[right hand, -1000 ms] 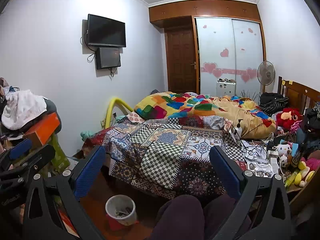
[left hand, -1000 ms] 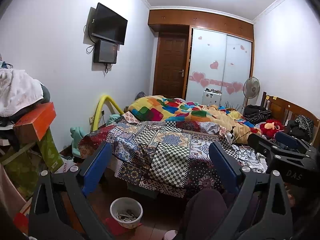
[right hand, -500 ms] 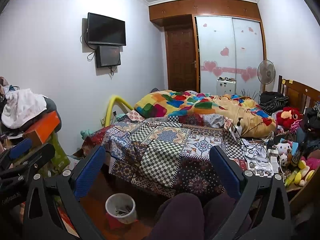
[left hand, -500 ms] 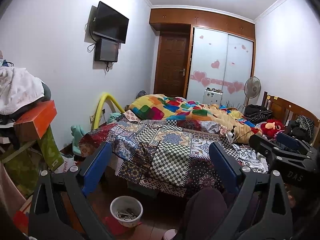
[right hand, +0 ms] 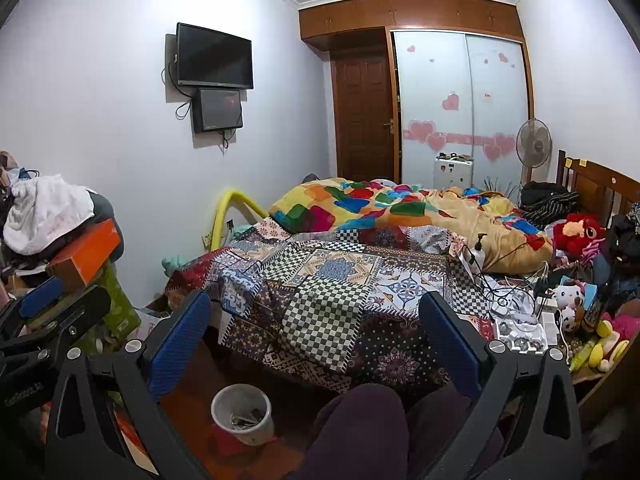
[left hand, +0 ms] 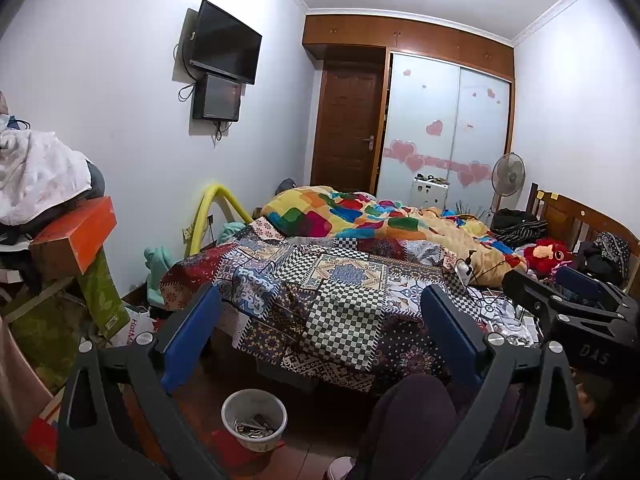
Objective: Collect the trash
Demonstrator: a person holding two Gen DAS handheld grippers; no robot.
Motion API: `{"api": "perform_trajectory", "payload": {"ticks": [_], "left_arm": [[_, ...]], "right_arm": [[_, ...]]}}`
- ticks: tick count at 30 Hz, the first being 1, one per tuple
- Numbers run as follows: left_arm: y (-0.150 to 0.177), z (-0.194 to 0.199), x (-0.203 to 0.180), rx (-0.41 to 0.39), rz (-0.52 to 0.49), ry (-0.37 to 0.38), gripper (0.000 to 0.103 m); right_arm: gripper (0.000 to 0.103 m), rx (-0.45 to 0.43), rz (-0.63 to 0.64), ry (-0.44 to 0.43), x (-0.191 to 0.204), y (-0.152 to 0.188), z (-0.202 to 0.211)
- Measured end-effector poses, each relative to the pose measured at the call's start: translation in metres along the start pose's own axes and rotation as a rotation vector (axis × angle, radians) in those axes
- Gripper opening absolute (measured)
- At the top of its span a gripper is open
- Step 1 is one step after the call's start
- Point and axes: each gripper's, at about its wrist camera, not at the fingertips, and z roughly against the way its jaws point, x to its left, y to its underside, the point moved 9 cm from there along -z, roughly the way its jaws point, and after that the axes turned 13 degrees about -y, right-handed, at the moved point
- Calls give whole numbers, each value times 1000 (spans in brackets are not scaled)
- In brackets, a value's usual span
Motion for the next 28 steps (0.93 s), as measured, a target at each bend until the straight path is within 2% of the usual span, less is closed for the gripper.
{"api": "perform_trajectory", "payload": {"ticks": [28], "left_arm": [[4, -3, -7, 18, -2, 31, 102]], "right_arm": [[103, 10, -3, -5, -2, 2, -1]]}}
